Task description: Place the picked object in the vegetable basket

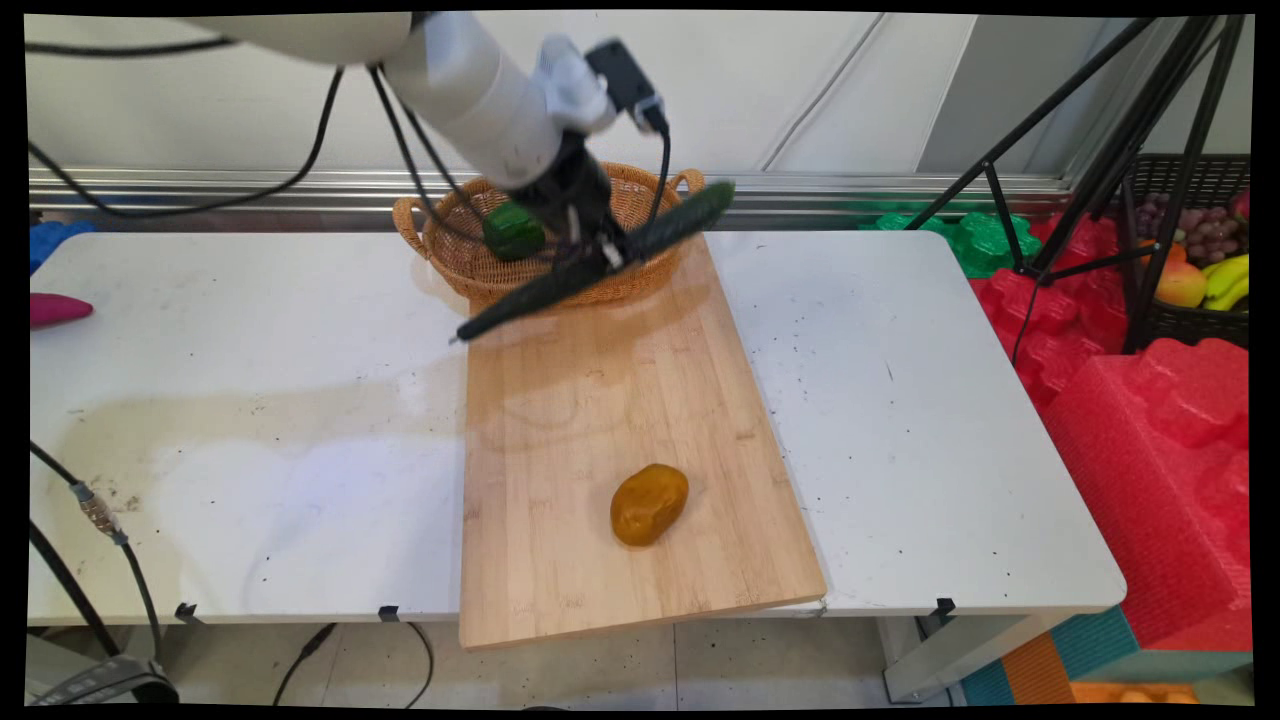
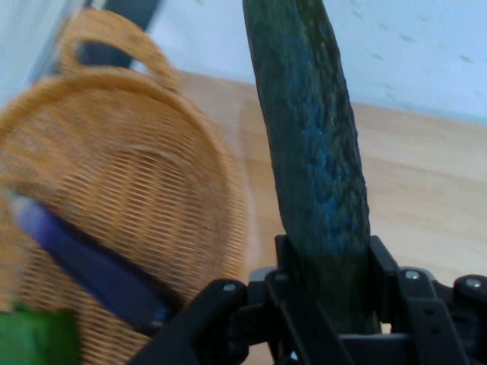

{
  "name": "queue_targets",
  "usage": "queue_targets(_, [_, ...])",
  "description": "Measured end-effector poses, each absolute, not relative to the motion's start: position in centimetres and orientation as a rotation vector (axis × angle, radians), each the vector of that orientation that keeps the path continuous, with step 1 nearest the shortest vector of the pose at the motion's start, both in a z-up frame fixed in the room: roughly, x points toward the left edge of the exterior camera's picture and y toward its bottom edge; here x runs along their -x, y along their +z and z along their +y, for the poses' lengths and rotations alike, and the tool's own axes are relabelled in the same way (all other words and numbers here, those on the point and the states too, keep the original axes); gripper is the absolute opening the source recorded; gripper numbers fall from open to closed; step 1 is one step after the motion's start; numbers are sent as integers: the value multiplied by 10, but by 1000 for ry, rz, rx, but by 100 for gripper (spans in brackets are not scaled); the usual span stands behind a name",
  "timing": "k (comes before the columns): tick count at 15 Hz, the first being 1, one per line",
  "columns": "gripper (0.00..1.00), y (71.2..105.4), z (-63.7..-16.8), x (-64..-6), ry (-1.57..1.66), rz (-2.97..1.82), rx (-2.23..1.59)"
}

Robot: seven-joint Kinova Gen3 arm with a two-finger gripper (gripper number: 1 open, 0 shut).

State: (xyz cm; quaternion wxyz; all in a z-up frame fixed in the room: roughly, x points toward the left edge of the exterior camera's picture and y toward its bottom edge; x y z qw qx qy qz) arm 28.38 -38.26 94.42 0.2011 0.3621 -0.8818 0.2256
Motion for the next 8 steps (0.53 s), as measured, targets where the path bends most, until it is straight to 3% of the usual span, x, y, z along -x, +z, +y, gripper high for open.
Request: queue_targets(8, [0,972,-447,-311,788,-2409,-1100])
